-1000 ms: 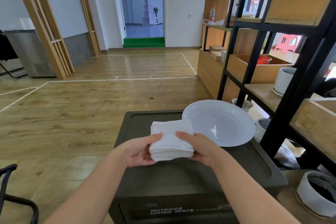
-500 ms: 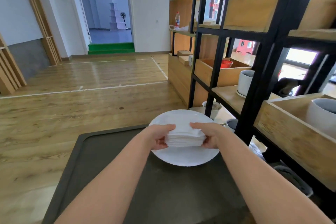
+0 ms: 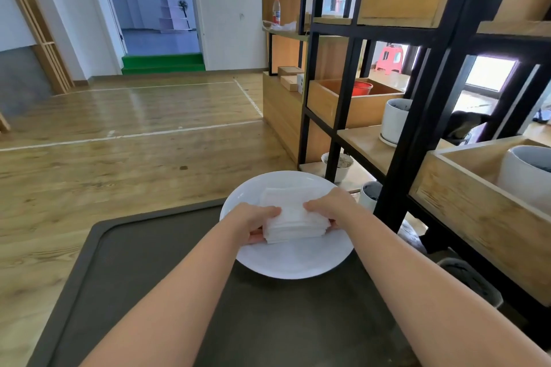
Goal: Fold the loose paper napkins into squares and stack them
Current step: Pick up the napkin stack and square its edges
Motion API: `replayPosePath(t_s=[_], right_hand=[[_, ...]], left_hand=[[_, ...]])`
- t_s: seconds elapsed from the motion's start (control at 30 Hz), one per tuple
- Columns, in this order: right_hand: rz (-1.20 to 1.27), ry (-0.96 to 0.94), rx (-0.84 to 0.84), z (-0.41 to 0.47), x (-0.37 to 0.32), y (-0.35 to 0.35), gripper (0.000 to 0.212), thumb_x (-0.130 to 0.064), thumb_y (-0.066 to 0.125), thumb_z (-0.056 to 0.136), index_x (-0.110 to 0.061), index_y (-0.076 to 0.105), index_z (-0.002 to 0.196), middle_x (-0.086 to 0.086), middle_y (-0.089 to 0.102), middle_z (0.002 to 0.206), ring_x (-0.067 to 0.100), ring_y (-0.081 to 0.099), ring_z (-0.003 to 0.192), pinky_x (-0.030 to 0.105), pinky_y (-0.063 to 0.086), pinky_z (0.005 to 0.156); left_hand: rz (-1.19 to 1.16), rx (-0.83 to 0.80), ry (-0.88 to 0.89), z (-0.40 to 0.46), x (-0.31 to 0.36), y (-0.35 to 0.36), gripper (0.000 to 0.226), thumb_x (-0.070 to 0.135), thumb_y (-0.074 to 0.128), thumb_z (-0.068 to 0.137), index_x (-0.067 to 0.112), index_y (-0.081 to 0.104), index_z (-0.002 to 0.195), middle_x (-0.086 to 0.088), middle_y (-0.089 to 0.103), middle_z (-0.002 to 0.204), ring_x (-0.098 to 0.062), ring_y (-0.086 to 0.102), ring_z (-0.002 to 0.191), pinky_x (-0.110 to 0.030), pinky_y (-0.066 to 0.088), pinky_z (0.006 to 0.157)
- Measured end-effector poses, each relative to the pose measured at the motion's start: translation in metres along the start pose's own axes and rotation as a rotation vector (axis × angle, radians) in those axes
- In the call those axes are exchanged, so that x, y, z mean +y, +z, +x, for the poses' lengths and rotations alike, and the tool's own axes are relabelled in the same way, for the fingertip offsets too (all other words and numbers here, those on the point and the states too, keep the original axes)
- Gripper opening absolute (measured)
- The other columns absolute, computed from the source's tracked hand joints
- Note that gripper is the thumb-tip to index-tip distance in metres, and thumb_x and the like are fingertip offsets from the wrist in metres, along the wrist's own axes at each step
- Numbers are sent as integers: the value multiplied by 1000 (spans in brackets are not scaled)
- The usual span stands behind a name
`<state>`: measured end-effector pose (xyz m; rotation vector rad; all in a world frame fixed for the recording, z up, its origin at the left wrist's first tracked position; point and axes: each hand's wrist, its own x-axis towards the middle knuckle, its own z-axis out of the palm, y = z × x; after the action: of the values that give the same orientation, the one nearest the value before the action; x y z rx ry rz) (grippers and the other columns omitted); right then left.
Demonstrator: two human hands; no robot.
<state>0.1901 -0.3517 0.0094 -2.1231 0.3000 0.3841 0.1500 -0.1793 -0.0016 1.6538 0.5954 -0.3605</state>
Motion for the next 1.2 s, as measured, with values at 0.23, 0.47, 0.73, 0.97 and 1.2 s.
replayPosePath(t_s=[0.23,0.47,0.73,0.97,1.2], right_hand=[[-206,-56,88,-2,1,11,40,-39,71,80,-15,43,95,2,48,75,19,54,64,35,58,75],[-182,-50,-48,-32,-12,54,32,-37,67,85,-16,44,95,5,51,81,23,55,78,38,57,82],[-115,35,-222,-93,-28,118,33,-36,67,85,-13,43,84,7,50,81,22,52,67,38,57,80],[-249,-35,-182,-122,-28,144,29,-38,63,84,-14,48,77,6,56,80,22,57,69,36,58,78],[-294,-9,-136,-129,-19,130,29,-40,63,83,-15,50,78,5,57,80,21,58,68,28,56,59]], left_hand=[[133,131,103,7,-11,-2,28,36,73,76,17,54,82,-7,66,85,-23,68,76,-39,58,81],[177,165,22,-18,-32,-53,31,38,73,76,14,57,86,-7,68,84,-21,68,74,-34,58,75],[115,220,-33,-78,-79,-127,32,29,74,79,8,62,100,-4,59,70,-15,56,53,-26,53,50],[97,252,-30,-111,-98,-142,26,29,72,82,9,59,93,-6,61,76,-16,60,61,-25,55,57],[124,252,26,-119,-100,-123,25,30,69,84,11,57,94,-7,65,86,-19,65,74,-25,54,57]])
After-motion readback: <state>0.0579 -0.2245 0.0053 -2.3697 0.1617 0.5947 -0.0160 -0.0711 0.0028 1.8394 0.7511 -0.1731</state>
